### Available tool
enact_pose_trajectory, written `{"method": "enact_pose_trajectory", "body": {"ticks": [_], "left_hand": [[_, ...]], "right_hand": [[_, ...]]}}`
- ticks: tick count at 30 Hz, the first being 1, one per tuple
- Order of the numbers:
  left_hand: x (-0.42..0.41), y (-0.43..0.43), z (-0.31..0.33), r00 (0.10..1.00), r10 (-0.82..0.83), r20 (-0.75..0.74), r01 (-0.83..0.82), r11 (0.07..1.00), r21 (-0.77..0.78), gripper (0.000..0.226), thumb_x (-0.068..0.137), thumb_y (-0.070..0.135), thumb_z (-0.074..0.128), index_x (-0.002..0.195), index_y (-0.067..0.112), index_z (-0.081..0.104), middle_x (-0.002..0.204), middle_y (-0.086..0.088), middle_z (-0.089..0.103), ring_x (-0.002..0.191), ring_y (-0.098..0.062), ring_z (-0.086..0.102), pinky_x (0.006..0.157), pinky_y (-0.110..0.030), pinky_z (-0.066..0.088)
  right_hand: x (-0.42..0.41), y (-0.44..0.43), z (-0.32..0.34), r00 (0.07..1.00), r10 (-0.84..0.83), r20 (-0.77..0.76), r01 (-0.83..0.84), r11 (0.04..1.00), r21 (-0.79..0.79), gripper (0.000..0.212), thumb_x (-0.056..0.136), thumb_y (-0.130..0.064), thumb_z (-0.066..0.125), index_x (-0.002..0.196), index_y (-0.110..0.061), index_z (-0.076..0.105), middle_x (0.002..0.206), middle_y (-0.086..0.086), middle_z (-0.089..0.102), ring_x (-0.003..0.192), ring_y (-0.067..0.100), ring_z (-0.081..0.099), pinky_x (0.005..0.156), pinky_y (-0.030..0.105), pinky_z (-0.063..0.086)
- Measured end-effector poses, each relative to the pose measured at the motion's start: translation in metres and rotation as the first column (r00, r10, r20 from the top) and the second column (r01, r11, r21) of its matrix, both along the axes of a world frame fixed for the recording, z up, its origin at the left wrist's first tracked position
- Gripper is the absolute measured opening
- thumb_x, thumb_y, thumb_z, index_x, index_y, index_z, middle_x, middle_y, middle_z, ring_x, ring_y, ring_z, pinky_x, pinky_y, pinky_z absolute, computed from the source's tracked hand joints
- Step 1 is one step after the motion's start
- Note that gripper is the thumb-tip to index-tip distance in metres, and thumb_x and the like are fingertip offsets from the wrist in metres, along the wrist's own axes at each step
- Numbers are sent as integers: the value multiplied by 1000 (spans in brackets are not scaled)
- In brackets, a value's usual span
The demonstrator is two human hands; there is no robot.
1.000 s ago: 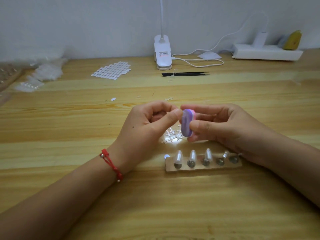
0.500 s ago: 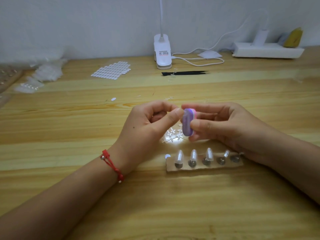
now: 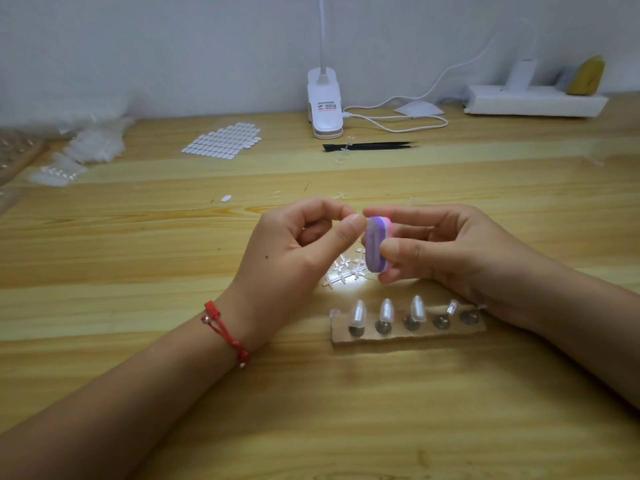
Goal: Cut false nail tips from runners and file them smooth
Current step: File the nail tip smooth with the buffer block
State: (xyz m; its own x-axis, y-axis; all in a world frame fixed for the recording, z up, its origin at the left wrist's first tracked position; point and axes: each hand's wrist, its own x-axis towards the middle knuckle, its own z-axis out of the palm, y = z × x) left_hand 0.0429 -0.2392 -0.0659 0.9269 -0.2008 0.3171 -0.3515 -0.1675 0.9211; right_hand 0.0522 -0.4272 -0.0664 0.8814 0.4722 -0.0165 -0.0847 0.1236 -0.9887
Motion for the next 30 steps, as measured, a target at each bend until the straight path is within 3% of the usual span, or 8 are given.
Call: {"method": "enact_pose_trajectory", "body": {"ticks": [3, 6, 10, 16, 20, 23, 27, 30], "left_hand": [[-2, -1, 1, 999, -48, -11, 48, 998, 38, 11, 82, 22, 63, 74, 15, 64, 56, -9, 29, 46, -7, 22, 44, -14, 23], [-2, -1, 1, 999, -36, -19, 36, 999, 20, 13, 79, 27, 62, 73, 15, 64, 57, -9, 31, 48, -9, 23, 44, -14, 23], [-1, -1, 0, 997, -65, -52, 68, 996, 60, 13, 86, 14, 63, 73, 14, 64, 58, -11, 31, 48, -10, 23, 44, -14, 23], [-1, 0, 0, 999, -14, -33, 14, 1000, 7, 14, 86, 12, 63, 72, 15, 63, 57, -9, 27, 46, -7, 22, 43, -13, 23], [-1, 0, 0, 997, -51, -49, 53, 998, 39, 12, 86, 13, 63, 75, 11, 64, 56, -20, 32, 48, -11, 26, 45, -13, 25], [0, 0, 0, 998, -24, -54, 24, 1000, 6, 11, 85, 15, 63, 74, 12, 64, 59, -12, 32, 46, -6, 23, 44, -13, 24], [-1, 0, 1, 997, -46, -60, 48, 999, 22, 12, 85, 14, 63, 74, 13, 64, 56, -20, 32, 45, -7, 24, 44, -12, 25], [-1, 0, 1, 997, -42, -67, 43, 999, 10, 14, 86, 12, 63, 73, 12, 64, 56, -12, 29, 43, -4, 24, 42, -10, 24]], "right_hand": [[1, -1, 0, 999, -32, -32, 34, 997, 73, 37, 69, -14, 75, 106, -21, 75, 96, 8, 76, 83, 13, 72, 67, 21, 56], [1, 0, 0, 999, -32, -25, 34, 998, 53, 38, 68, -16, 73, 106, -21, 75, 97, 8, 76, 82, 13, 72, 67, 21, 56], [1, 0, 0, 997, -58, -42, 61, 994, 85, 37, 67, -16, 72, 103, -20, 76, 91, 7, 76, 78, 13, 72, 65, 20, 56], [-1, 3, 2, 998, -60, -18, 60, 997, 42, 36, 57, -19, 77, 93, -21, 79, 89, 6, 76, 78, 15, 73, 63, 21, 56], [0, 3, 1, 994, -105, -25, 107, 992, 74, 33, 56, -17, 77, 89, -19, 79, 84, 8, 75, 76, 17, 73, 63, 22, 56], [-3, 4, 1, 997, -73, 8, 72, 997, 32, 31, 55, -16, 79, 86, -19, 78, 83, 9, 75, 78, 20, 73, 65, 24, 57], [-2, 4, 2, 988, -149, -38, 152, 984, 91, 39, 55, -14, 76, 93, -10, 69, 77, 7, 74, 73, 19, 73, 64, 22, 57], [-1, 3, 3, 983, -168, -76, 176, 976, 129, 38, 57, -11, 74, 95, -9, 66, 77, 7, 73, 72, 18, 73, 65, 22, 57]]}}
